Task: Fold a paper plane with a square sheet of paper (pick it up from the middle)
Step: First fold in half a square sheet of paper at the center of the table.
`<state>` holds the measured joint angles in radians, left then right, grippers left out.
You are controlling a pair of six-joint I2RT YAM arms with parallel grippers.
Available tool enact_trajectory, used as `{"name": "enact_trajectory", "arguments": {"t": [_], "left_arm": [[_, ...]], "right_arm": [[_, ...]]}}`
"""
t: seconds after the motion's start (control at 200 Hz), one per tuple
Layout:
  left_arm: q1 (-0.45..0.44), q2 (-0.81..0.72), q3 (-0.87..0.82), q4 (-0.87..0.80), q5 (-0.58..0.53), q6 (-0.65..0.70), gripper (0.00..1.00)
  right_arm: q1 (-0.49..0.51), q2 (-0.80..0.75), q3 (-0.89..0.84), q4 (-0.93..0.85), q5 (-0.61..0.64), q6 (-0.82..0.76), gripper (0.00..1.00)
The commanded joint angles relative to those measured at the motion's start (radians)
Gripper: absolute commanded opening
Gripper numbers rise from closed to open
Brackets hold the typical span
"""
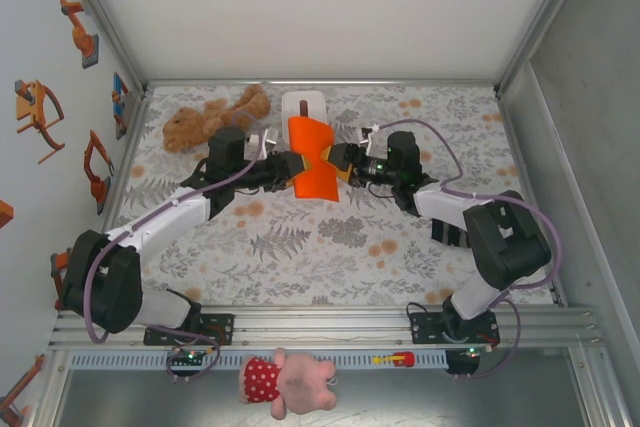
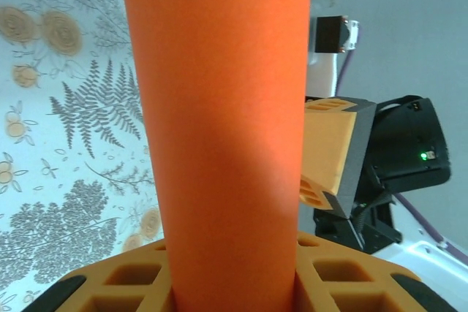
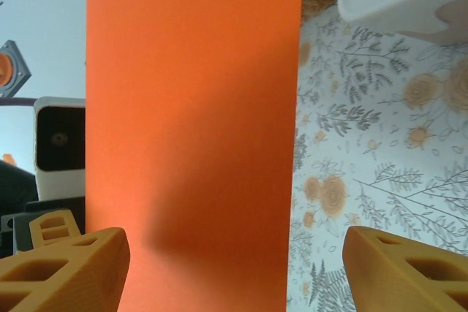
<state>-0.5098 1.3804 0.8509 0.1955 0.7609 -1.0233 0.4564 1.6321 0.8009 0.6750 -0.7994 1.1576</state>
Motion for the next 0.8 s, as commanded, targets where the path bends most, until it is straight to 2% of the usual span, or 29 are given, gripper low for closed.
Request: {"name": "enact_trajectory", "arguments": {"t": [0.0, 0.341, 0.436, 0.631, 0.666, 0.741, 0.796], "left_arm": [[0.002, 0.018, 0.028, 0.053, 0.061, -0.036, 0.34], [0.025, 0.023, 0.027, -0.097, 0.014, 0.045, 0.33], [0.028, 0.025, 0.025, -0.112, 0.012, 0.051, 0.33], [0.033, 0.030, 0.022, -0.137, 0.001, 0.061, 0.33], [0.034, 0.030, 0.020, -0.140, -0.004, 0.061, 0.33], [0.036, 0.029, 0.023, -0.168, -0.020, 0.071, 0.40], [0.039, 0.023, 0.029, -0.208, -0.050, 0.092, 0.52]], "right_arm": [[0.001, 0.014, 0.036, 0.077, -0.057, 0.031, 0.74], [-0.029, -0.062, -0.021, 0.080, -0.046, 0.030, 0.44], [-0.039, -0.065, -0.024, 0.063, -0.040, 0.037, 0.27], [-0.046, -0.065, -0.022, 0.031, -0.022, 0.041, 0.02], [-0.047, -0.069, -0.020, 0.016, -0.019, 0.035, 0.00], [-0.048, -0.086, -0.012, -0.038, -0.007, 0.004, 0.00], [-0.051, -0.107, 0.003, -0.142, 0.011, -0.050, 0.00]]}}
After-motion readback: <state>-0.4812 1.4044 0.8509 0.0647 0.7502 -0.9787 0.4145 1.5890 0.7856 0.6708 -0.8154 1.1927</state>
